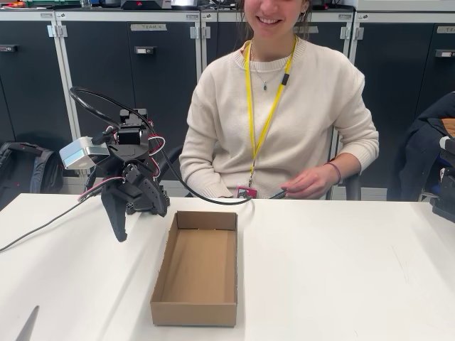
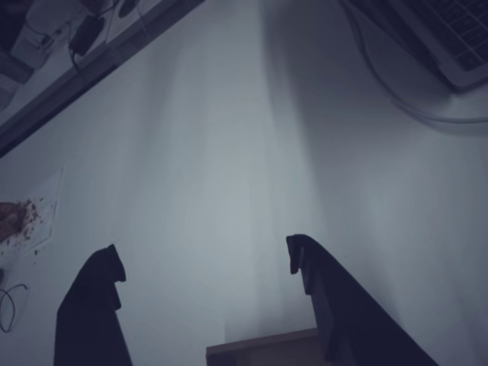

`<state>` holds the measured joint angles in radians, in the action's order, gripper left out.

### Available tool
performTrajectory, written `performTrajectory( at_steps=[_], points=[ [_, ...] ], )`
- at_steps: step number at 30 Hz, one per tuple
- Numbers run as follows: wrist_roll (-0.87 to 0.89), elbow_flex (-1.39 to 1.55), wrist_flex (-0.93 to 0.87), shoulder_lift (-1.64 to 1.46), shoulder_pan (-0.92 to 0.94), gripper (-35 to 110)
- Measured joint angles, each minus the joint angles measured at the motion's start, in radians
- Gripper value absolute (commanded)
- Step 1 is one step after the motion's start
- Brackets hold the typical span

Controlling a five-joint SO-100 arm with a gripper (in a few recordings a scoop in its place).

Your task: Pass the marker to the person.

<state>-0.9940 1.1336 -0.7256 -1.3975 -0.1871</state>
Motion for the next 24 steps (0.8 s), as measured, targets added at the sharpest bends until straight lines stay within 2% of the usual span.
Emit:
performTrajectory(
  at_steps=[24],
  points=[
    [0.009,-0.037,-0.023,-0.002,0.0,47]
  ],
)
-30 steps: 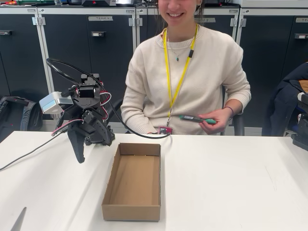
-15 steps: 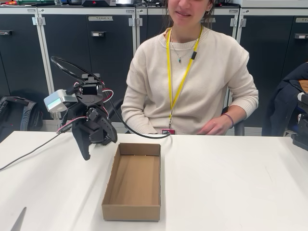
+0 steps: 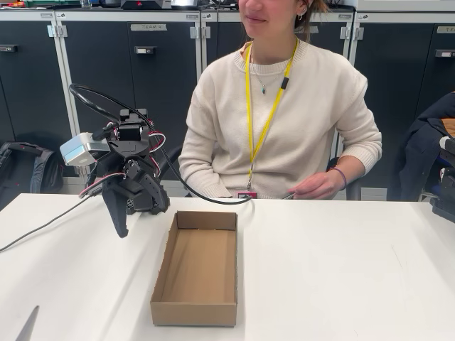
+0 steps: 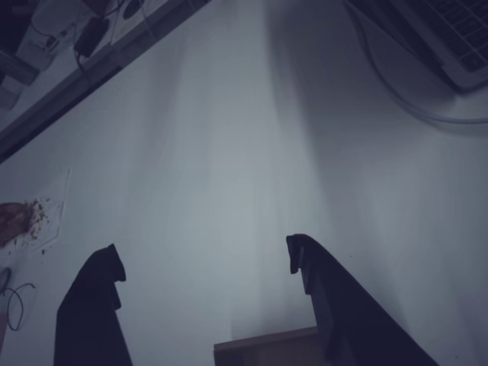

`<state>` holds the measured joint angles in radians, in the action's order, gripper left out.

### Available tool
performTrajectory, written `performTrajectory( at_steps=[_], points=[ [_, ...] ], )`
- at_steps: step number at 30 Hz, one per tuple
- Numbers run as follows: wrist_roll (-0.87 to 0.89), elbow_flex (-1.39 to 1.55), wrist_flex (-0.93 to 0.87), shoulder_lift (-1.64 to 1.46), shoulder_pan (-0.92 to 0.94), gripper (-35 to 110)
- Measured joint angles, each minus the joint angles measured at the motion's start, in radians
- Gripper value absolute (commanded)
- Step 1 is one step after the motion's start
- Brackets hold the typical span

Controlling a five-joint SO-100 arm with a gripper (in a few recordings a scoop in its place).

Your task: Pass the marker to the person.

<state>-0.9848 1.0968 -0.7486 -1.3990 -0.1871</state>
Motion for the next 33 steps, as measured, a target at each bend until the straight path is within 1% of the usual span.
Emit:
performTrajectory(
  at_steps=[33],
  points=[
    [0.0,0.014,0.003,0.002,0.011,47]
  ],
)
